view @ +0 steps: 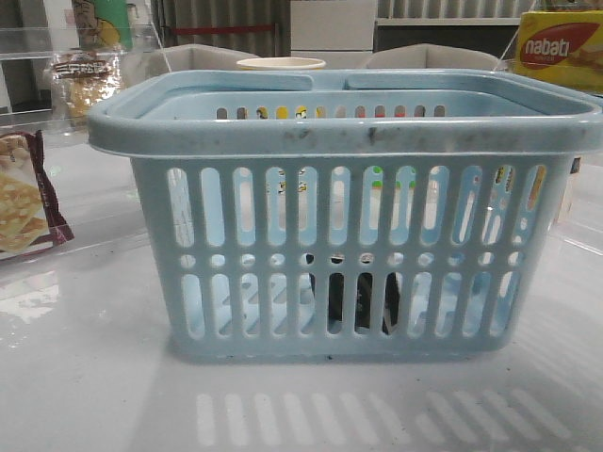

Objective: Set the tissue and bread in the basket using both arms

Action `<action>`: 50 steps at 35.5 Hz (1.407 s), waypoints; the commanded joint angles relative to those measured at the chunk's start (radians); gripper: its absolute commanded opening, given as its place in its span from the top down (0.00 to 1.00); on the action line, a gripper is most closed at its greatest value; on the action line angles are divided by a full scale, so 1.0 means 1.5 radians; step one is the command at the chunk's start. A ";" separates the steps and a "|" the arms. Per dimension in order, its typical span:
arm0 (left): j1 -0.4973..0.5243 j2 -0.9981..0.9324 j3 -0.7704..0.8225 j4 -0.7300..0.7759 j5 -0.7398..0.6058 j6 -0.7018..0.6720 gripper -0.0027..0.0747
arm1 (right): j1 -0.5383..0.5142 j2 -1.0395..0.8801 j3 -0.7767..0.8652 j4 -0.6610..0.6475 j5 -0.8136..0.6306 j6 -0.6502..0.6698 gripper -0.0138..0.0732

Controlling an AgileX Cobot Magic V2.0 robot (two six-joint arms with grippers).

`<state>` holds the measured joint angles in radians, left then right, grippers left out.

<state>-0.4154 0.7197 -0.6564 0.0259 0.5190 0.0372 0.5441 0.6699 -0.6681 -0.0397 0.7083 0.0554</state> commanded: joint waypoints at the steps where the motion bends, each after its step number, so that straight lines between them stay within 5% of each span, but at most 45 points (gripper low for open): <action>1: -0.004 0.043 -0.052 0.009 -0.053 -0.006 0.22 | -0.001 -0.003 -0.019 -0.004 -0.041 -0.007 0.16; 9: -0.004 0.171 -0.142 0.011 -0.044 -0.006 0.12 | -0.001 -0.003 -0.019 -0.004 -0.040 -0.007 0.16; 33: 0.176 0.614 -0.529 -0.010 -0.035 -0.006 0.12 | -0.001 -0.003 -0.019 -0.004 -0.040 -0.007 0.16; 50: 0.209 0.804 -0.690 -0.017 -0.131 -0.006 0.12 | -0.001 -0.003 -0.019 -0.004 -0.040 -0.007 0.16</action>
<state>-0.1031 1.9435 -1.6342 0.0088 0.4375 0.0372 0.5441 0.6699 -0.6681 -0.0397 0.7146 0.0554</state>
